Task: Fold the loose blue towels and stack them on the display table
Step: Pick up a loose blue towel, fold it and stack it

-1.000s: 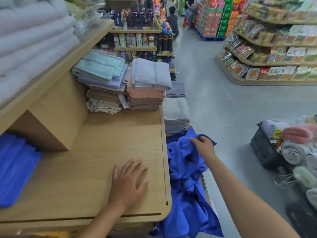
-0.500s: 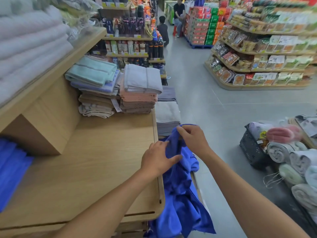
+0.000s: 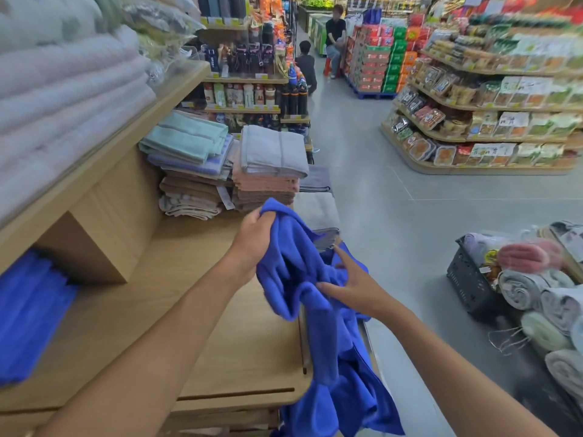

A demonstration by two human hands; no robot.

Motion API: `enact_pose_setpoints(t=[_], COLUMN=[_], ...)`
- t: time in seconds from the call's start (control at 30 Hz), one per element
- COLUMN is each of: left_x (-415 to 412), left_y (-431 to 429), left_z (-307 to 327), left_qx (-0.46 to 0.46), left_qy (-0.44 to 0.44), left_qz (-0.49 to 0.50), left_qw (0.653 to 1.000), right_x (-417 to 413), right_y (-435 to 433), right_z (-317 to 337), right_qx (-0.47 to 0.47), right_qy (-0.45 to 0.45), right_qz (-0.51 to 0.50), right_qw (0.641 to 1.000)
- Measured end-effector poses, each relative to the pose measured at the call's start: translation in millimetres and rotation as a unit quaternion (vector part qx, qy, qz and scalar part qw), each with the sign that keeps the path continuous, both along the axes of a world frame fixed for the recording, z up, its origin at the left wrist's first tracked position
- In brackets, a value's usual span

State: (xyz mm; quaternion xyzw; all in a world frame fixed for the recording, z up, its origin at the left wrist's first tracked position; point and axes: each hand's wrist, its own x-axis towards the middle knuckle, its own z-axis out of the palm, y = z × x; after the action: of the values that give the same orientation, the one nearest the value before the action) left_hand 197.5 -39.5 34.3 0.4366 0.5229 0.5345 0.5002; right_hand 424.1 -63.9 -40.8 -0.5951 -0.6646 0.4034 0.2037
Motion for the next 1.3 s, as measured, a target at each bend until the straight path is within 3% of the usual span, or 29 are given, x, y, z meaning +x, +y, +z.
enact_pose_setpoints(t=[0.07, 0.17, 0.27, 0.4, 0.53, 0.6, 0.67, 0.77, 0.8, 0.87, 0.93, 0.97, 1.03, 1.13, 1.23, 1.3], left_x=[-22, -63, -112, -176, -209, -213, -208, -178, -166, -140, -114, -104, -83, -57, -44, -39], left_y=[-2, -7, -15, -17, -9, -13, -23, -60, -73, -97, -115, -119, -122, -115, -110, -109], left_z=[15, 29, 36, 29, -17, -46, -71, -95, -101, -105, -104, -105, -107, -110, -114, -113], left_qx=[-0.016, -0.069, -0.064, -0.029, -0.083, -0.124, -0.11, -0.044, -0.065, -0.197, -0.346, -0.371, -0.346, -0.262, -0.2, -0.174], left_qy=[-0.047, -0.166, -0.218, -0.249, -0.109, 0.091, 0.296, 0.397, 0.383, 0.273, 0.197, 0.165, 0.06, -0.153, -0.386, -0.488], left_qz=[-0.005, -0.065, -0.1, 0.004, 0.094, 0.134, 0.177, 0.125, 0.09, -0.011, -0.149, -0.188, -0.185, -0.104, -0.055, -0.031], left_qw=[0.999, 0.982, 0.969, 0.968, 0.986, 0.979, 0.932, 0.908, 0.917, 0.942, 0.905, 0.894, 0.918, 0.947, 0.899, 0.855], right_x=[-1, -6, -19, -50, -104, -117, -115, -91, -79, -52, -31, -26, -24, -27, -30, -35], right_y=[1, 5, 11, 33, 67, 85, 94, 88, 83, 73, 56, 46, 33, 24, 14, 6], right_z=[-2, 1, 22, 57, 72, 60, 39, 6, -4, -22, -36, -40, -48, -36, -6, 16], right_qx=[-0.057, -0.012, -0.006, 0.0, 0.108, 0.137, 0.136, 0.122, 0.107, 0.048, -0.027, -0.062, -0.076, -0.046, -0.054, -0.144], right_qy=[0.003, 0.016, 0.073, 0.171, 0.271, 0.184, 0.052, -0.027, -0.028, -0.013, -0.03, -0.047, -0.077, -0.063, 0.07, 0.246], right_qz=[0.034, 0.095, 0.104, 0.065, -0.008, 0.027, 0.067, 0.08, 0.07, 0.068, 0.108, 0.125, 0.133, 0.112, 0.084, 0.053], right_qw=[0.998, 0.995, 0.992, 0.983, 0.957, 0.973, 0.987, 0.989, 0.991, 0.996, 0.993, 0.989, 0.985, 0.991, 0.993, 0.957])
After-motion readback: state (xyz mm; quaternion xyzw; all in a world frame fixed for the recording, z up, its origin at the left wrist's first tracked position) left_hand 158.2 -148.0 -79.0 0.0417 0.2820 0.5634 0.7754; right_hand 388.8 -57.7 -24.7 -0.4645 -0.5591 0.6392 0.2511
